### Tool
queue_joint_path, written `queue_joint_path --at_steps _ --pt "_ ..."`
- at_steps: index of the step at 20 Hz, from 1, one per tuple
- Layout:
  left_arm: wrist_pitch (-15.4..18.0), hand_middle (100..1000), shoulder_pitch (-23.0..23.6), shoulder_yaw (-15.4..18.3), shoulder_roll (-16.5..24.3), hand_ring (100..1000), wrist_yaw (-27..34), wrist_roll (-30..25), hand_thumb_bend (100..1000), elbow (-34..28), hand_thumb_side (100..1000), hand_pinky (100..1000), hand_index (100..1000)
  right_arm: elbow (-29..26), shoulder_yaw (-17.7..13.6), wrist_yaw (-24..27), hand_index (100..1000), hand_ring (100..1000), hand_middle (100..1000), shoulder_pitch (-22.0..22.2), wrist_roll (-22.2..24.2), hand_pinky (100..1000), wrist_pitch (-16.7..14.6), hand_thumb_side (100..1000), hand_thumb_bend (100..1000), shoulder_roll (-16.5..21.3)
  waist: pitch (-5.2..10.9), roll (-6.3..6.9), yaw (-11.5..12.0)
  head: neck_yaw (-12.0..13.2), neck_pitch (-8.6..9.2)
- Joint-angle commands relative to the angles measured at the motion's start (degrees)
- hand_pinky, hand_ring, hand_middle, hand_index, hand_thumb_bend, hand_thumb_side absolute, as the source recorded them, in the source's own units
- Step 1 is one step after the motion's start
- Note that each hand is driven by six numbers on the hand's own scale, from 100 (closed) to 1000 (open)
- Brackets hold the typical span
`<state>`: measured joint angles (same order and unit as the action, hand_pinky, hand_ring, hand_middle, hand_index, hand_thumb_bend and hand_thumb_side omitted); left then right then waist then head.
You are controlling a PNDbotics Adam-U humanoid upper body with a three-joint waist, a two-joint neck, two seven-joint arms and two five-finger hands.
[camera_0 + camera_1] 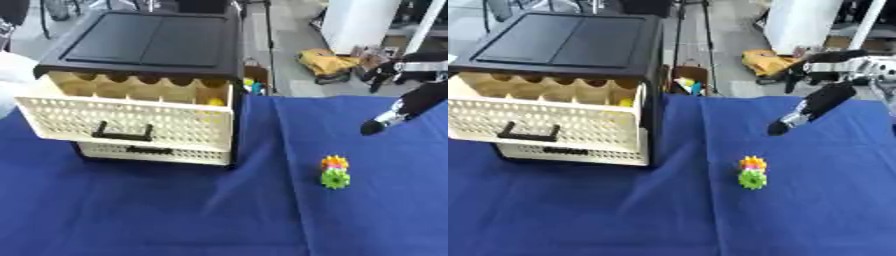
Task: Pick up objects from table and place into drawer.
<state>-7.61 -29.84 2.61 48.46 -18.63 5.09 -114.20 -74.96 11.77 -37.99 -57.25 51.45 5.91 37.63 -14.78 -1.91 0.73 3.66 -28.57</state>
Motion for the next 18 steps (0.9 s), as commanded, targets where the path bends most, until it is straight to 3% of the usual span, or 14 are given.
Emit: queue_joint_path --at_steps 1,18 --pt "0.00 530 -1.01 0.24 1.76 436 -0.13 -0.26 401 -0.39 976 247 829 -1.90 -0.93 1.37 959 987 769 0.05 -0.39 932 0.98 554 913 1.83 1.00 0.12 -0.09 -0.39 0.62" --pt "-0.24 530 -1.26 -0.29 0.80 435 -0.26 -0.91 395 -0.39 981 247 826 -2.54 0.83 -0.04 946 981 735 2.92 0.21 932 1.34 486 881 -0.94 0.60 0.24 -0.17 -1.04 0.71"
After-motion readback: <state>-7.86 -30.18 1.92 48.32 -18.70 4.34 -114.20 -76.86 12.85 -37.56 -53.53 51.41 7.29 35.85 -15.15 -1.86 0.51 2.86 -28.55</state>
